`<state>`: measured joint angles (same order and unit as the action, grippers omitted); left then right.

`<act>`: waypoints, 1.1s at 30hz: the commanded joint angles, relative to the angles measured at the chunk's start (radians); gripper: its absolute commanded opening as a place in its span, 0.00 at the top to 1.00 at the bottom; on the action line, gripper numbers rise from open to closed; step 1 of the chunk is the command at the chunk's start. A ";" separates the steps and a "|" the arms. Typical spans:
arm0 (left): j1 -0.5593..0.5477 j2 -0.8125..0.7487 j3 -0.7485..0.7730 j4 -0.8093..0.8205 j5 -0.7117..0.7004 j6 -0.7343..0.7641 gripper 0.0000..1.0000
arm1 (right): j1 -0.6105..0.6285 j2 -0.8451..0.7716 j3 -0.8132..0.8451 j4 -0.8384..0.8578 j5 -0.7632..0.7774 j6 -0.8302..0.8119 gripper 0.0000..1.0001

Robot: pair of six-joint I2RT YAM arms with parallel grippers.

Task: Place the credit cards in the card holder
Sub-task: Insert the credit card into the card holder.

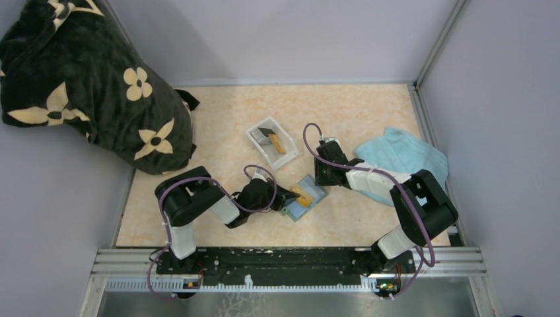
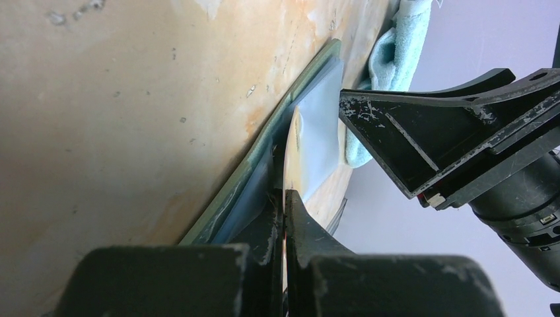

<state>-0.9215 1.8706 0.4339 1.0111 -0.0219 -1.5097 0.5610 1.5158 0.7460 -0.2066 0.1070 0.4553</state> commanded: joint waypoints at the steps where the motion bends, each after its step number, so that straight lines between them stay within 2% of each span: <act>1: -0.015 0.046 0.011 -0.068 -0.036 0.030 1.00 | -0.006 0.053 -0.044 -0.069 -0.037 0.000 0.62; 15: -0.018 0.110 0.046 -0.012 0.065 0.063 1.00 | -0.007 0.060 -0.050 -0.064 -0.039 -0.001 0.62; 23: -0.017 0.119 0.089 -0.068 0.140 0.100 1.00 | -0.007 0.058 -0.057 -0.054 -0.043 0.005 0.62; 33: -0.016 0.117 0.116 -0.138 0.158 0.108 1.00 | -0.007 0.054 -0.060 -0.054 -0.045 0.004 0.62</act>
<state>-0.9264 1.9507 0.5423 0.9977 0.0910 -1.4384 0.5510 1.5188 0.7403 -0.1829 0.1204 0.4541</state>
